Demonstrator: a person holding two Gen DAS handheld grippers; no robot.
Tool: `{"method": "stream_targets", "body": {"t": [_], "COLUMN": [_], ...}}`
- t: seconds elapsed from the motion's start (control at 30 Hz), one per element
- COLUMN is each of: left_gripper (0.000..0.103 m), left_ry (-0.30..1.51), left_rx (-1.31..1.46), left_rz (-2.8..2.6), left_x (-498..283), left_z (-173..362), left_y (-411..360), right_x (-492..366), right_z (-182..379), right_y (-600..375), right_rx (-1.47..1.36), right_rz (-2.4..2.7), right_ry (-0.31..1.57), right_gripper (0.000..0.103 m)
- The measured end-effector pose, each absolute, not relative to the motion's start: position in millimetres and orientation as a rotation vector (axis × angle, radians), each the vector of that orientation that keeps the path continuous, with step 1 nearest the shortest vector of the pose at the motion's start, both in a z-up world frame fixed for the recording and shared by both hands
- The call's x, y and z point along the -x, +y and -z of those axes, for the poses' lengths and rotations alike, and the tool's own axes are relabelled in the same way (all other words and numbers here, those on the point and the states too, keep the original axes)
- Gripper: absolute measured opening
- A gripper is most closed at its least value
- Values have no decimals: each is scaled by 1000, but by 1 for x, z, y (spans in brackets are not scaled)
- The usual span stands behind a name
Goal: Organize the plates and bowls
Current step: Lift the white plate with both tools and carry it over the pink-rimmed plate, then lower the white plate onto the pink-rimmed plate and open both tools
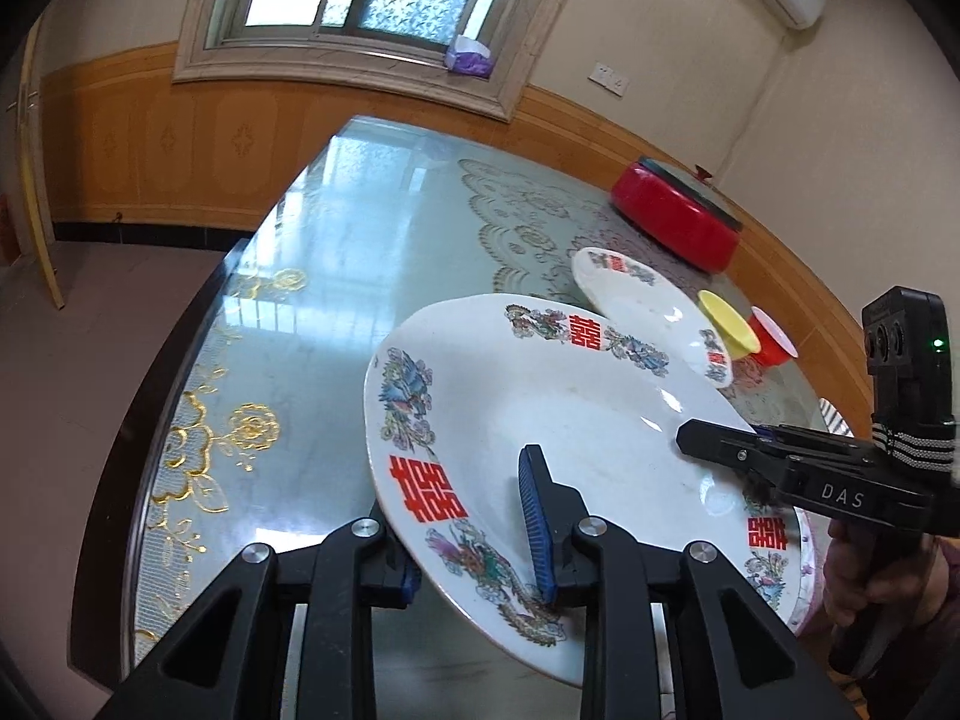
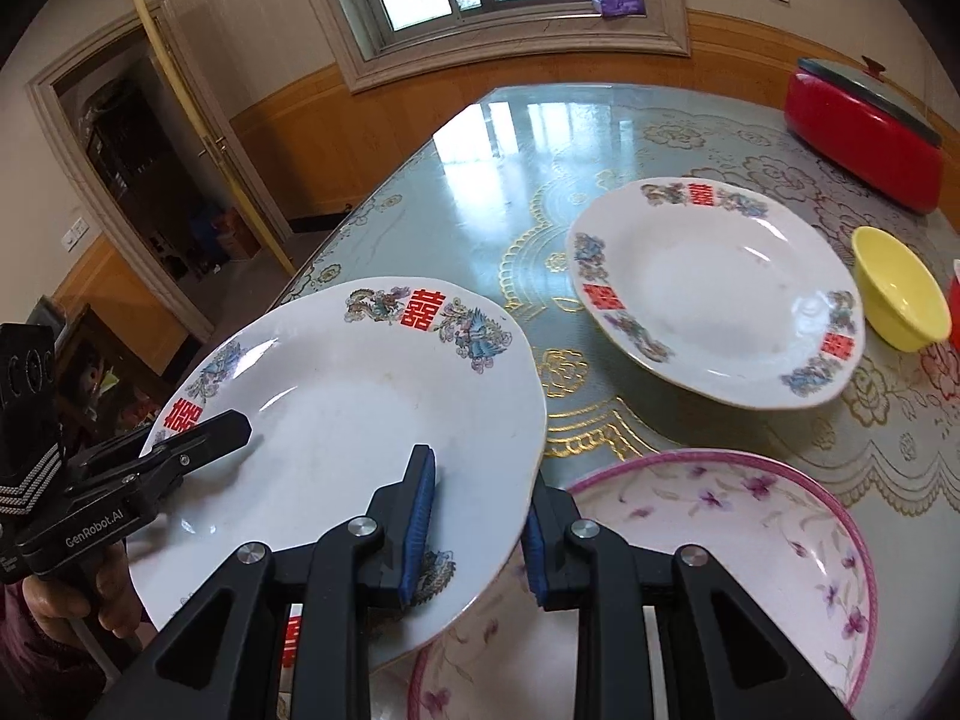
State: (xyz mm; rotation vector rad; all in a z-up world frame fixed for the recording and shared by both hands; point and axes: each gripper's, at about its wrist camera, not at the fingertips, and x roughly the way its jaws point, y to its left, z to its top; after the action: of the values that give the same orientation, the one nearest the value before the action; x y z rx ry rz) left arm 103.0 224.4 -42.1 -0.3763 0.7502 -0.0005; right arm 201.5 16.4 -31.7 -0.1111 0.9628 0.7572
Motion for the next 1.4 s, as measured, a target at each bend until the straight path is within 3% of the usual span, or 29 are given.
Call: {"method": "stream_targets", "body": {"t": [0.37,0.9,1.4], "left_gripper": [28,29,43], "left_ry": [720,833,932], "left_rx": [293,261,240], "left_rz": [128,208,125], "left_x": [-102,-119,-126], "left_z": [26,55,66], "left_y": [151,63,49], "right_x": [-170,-165,-174], "right_z": [12,44,57], "right_y": [-72,-162,-161], "right_rx": [48,5,56], "right_rz": [-688,-589,-601], "right_ry": [896,970,936], "right_gripper": [26,26,28]}}
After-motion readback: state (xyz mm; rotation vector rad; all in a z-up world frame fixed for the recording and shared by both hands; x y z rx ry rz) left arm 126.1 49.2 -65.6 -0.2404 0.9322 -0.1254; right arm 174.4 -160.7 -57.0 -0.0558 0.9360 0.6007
